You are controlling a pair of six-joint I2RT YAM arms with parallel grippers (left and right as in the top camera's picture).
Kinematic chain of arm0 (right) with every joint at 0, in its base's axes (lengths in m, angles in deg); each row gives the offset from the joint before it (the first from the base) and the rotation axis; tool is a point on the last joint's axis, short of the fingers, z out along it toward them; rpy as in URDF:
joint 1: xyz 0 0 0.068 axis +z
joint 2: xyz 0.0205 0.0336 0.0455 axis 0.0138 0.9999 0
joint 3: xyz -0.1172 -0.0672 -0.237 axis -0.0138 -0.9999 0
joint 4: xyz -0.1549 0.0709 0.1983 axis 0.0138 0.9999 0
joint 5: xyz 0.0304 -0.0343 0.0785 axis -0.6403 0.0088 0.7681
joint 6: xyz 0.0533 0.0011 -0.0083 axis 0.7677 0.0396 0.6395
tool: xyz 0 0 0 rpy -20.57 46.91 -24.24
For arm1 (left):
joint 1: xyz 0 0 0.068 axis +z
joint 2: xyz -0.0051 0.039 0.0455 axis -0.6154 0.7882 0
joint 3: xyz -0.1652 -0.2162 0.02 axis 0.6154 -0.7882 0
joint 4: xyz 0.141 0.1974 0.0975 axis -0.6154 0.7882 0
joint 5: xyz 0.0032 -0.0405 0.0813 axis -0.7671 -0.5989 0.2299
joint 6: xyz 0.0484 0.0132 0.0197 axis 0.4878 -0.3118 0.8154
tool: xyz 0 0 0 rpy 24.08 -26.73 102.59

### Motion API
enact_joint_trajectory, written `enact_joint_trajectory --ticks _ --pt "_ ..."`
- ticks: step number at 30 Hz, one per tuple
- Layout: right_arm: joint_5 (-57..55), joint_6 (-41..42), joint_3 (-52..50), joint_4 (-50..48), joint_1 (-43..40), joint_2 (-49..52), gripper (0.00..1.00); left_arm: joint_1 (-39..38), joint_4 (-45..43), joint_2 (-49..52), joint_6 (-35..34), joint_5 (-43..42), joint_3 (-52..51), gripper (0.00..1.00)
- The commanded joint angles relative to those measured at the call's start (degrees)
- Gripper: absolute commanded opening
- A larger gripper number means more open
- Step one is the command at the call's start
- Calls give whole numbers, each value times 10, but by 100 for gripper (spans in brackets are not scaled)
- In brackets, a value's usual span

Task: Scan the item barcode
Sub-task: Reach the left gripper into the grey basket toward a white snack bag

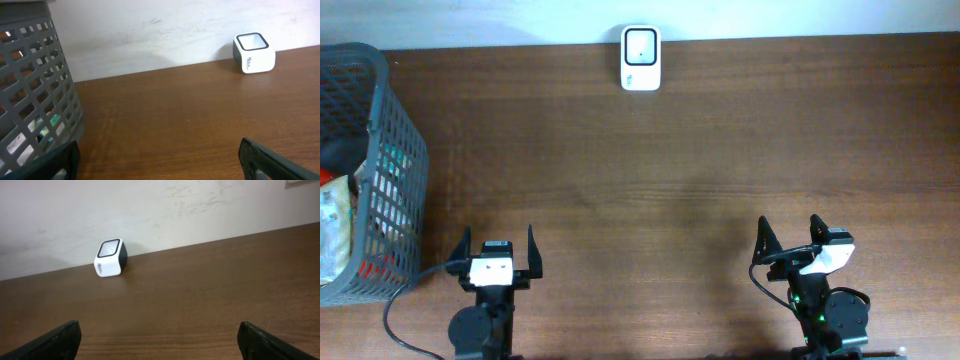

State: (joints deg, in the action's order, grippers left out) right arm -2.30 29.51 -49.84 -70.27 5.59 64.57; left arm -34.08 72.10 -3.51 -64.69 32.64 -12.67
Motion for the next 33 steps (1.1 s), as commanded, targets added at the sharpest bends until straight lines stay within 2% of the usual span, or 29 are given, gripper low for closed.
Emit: enact_joint_trajectory --ticks 1,33 --pt "3 0 -4 2 -3 -3 99 -3 4 -5 7 2 -1 99" --pt "1 0 -4 2 -3 -3 99 -3 -7 -5 7 -18 -1 99"
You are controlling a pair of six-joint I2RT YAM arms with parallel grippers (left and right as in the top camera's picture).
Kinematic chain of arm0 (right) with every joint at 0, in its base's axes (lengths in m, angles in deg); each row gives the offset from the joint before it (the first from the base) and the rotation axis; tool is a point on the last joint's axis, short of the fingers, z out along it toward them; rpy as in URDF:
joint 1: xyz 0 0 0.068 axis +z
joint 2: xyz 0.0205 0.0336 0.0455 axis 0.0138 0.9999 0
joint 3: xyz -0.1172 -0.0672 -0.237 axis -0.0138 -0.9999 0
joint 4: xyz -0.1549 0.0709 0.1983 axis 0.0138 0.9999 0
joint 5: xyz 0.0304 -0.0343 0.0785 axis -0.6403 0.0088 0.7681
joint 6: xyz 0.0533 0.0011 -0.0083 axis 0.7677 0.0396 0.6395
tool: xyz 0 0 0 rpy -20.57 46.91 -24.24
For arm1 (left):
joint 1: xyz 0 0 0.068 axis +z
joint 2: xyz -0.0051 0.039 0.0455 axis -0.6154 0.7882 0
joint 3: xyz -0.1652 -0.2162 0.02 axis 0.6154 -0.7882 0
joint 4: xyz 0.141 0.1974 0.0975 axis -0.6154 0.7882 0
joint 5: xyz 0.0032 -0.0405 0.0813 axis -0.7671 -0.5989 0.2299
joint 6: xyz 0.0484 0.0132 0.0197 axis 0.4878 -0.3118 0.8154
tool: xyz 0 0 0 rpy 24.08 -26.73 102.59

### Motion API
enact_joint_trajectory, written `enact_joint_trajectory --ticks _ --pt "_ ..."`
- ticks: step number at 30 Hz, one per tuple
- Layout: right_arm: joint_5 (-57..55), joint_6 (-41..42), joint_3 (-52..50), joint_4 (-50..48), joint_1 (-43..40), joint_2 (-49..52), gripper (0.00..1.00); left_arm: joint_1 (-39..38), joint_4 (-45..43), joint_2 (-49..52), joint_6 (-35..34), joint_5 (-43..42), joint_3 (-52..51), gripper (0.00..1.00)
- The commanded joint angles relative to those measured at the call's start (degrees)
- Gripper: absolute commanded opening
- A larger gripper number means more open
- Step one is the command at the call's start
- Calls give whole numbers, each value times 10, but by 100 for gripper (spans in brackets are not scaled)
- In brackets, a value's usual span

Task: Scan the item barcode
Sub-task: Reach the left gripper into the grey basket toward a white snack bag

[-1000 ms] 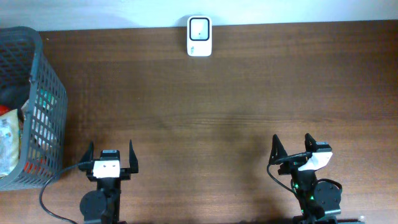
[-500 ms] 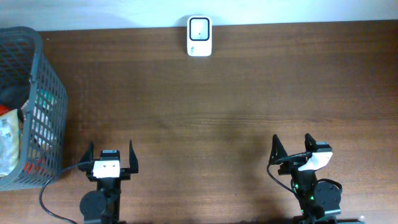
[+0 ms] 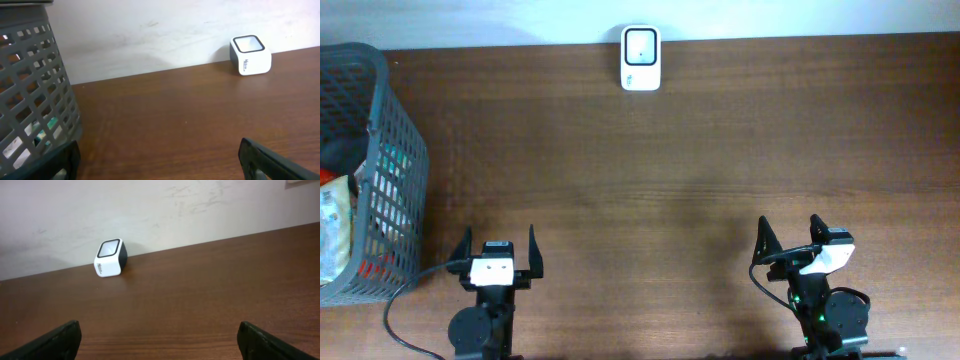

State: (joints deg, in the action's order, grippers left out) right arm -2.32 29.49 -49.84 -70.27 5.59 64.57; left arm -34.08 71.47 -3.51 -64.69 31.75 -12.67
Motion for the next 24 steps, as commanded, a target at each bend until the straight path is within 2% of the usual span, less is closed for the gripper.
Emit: enact_joint_trajectory --ticks 1,3,5,8,13,15,19,22,24 --pt "1 0 -4 2 -3 -3 99 -3 -3 -5 1 -16 -1 99" --pt "1 0 -4 2 -3 -3 98 -3 -38 -5 -3 -43 1 99" --pt "1 0 -4 2 -3 -3 99 -3 -46 -4 -41 -45 33 99" --pt "1 0 -4 2 -3 -3 99 -3 43 31 -42 -45 145 99" --pt "1 0 -4 2 -3 -3 99 -3 125 219 -43 -45 371 99" --pt "1 0 -4 2 -3 -3 99 -3 170 319 -40 -45 498 99" --pt "1 0 -4 2 -3 -3 99 -3 312 489 -23 -43 736 99" --pt "1 0 -4 2 -3 -3 99 -3 493 662 -5 -43 964 99" --pt "1 0 -4 2 -3 -3 99 -3 591 754 -3 -43 1078 99"
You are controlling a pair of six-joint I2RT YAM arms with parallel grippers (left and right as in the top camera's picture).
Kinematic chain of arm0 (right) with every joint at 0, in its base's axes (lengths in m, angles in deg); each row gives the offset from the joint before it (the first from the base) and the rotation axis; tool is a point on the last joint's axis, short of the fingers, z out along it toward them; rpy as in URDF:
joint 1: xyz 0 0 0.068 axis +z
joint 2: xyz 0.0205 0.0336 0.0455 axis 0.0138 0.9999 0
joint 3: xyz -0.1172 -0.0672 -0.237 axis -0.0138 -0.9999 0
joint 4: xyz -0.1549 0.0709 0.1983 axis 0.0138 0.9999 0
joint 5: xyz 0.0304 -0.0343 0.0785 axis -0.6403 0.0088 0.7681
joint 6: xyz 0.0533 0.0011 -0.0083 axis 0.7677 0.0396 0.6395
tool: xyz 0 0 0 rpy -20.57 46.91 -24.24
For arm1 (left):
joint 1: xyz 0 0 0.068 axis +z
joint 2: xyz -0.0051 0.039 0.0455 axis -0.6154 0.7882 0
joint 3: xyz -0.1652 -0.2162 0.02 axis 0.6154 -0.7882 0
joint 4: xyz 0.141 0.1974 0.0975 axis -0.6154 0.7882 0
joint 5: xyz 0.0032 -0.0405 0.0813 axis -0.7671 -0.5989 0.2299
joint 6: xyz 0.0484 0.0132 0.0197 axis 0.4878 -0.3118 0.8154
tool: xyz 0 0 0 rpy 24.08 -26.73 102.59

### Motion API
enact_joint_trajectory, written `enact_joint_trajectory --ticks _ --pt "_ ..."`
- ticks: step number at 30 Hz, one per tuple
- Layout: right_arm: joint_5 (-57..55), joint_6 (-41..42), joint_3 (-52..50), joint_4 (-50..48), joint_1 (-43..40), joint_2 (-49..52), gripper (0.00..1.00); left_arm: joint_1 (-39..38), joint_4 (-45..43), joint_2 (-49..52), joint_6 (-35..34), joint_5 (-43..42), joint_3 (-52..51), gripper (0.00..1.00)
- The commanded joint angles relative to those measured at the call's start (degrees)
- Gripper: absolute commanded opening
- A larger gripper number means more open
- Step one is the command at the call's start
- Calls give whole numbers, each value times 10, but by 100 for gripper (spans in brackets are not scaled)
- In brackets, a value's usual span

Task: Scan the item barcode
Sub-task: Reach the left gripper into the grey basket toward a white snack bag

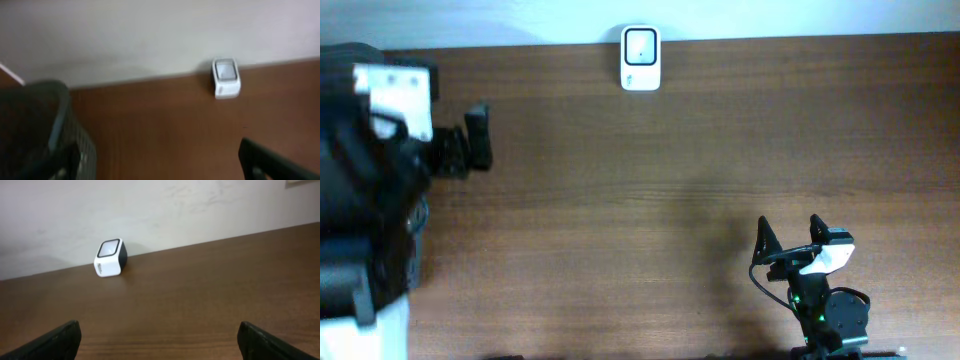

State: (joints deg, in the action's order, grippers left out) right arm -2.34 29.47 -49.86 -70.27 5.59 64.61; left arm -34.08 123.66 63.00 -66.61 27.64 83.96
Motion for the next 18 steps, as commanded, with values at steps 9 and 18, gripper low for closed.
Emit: enact_joint_trajectory --ticks 9,18 --pt "1 1 -3 2 -3 -4 99 87 119 207 -75 59 205 99" --pt "1 1 -3 2 -3 -4 99 395 177 251 -187 120 153 99"
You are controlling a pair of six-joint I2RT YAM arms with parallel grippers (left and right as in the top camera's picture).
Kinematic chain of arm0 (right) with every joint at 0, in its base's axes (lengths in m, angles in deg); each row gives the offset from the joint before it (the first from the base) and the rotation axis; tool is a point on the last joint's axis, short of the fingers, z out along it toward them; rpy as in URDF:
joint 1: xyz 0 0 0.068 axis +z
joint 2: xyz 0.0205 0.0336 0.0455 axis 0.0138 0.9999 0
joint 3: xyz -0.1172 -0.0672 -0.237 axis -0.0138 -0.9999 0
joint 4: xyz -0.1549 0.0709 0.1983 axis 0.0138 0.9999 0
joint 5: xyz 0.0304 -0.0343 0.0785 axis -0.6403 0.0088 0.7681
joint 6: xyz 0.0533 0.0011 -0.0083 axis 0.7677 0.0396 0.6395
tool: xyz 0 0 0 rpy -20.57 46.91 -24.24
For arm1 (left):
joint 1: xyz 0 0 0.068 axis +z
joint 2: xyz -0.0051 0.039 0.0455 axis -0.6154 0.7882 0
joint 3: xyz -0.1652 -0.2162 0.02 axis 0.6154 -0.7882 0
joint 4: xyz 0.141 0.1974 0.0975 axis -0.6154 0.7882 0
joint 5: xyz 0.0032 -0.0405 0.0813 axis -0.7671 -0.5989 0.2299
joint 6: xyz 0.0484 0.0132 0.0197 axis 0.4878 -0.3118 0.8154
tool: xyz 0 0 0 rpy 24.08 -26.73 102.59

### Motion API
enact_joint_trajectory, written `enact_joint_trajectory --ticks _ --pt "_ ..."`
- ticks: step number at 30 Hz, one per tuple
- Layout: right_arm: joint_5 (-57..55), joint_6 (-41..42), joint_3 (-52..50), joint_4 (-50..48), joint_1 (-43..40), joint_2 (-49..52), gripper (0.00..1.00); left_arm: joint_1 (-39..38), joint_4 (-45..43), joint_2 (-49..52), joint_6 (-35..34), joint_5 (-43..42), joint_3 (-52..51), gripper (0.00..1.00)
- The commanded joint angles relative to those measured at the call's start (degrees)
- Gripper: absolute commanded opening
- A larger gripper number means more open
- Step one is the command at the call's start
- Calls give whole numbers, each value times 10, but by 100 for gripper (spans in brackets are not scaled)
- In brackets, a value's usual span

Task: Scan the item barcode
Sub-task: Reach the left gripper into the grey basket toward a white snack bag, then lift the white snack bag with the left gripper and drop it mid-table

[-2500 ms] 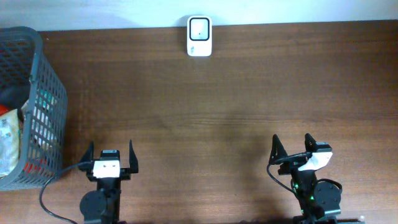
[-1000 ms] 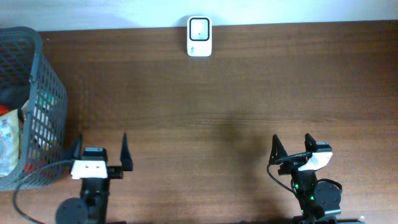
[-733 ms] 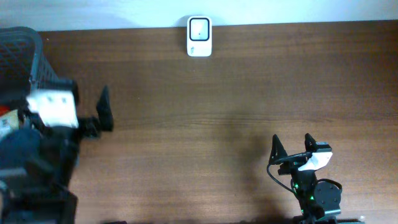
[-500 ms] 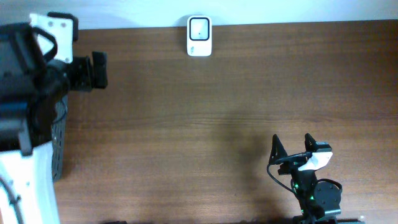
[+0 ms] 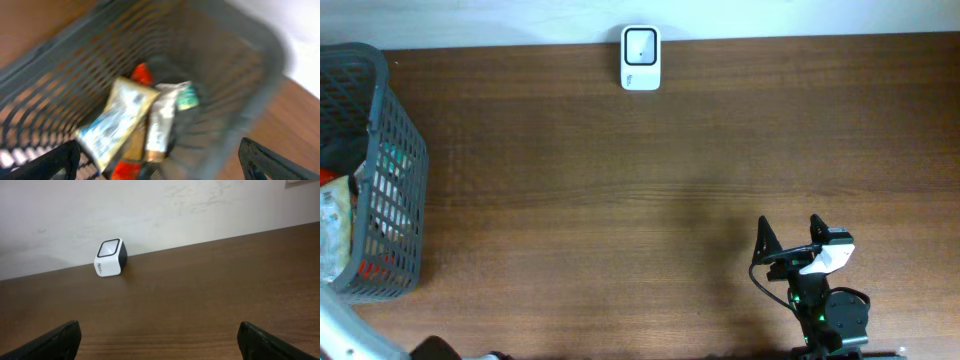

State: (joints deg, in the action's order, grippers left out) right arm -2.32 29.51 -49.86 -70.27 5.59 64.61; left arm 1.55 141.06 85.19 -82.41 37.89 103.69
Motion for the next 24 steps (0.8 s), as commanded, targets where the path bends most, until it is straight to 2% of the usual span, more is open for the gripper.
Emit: enact_joint_trajectory --ticks 1,5,8,9,10,12,16,20,22,23,24 --pt "1 0 -3 2 -3 -4 99 53 -7 34 -29 17 -75 100" --pt "1 0 -3 2 -3 -4 99 85 -134 35 -7 33 -241 100" --pt "1 0 -3 2 -3 -4 99 91 -255 40 70 32 -327 99" --pt "1 0 -3 2 -3 -4 99 91 -289 55 122 32 -344 100" --pt "1 0 -3 2 -3 -4 99 91 -298 79 158 32 -345 100" --pt "1 0 -3 2 -3 -4 99 93 -300 111 188 32 -345 100" --pt "1 0 -3 2 -3 -4 98 105 -308 175 195 36 -345 96" --pt "1 0 -3 2 -3 -4 99 105 -311 231 212 37 -345 87" --pt "1 0 -3 2 -3 -4 99 105 -313 255 212 37 -345 87" --pt "1 0 -3 2 -3 -4 99 105 -313 264 212 37 -345 84" --pt "1 0 -3 2 -3 -4 99 105 -313 271 212 37 -345 66"
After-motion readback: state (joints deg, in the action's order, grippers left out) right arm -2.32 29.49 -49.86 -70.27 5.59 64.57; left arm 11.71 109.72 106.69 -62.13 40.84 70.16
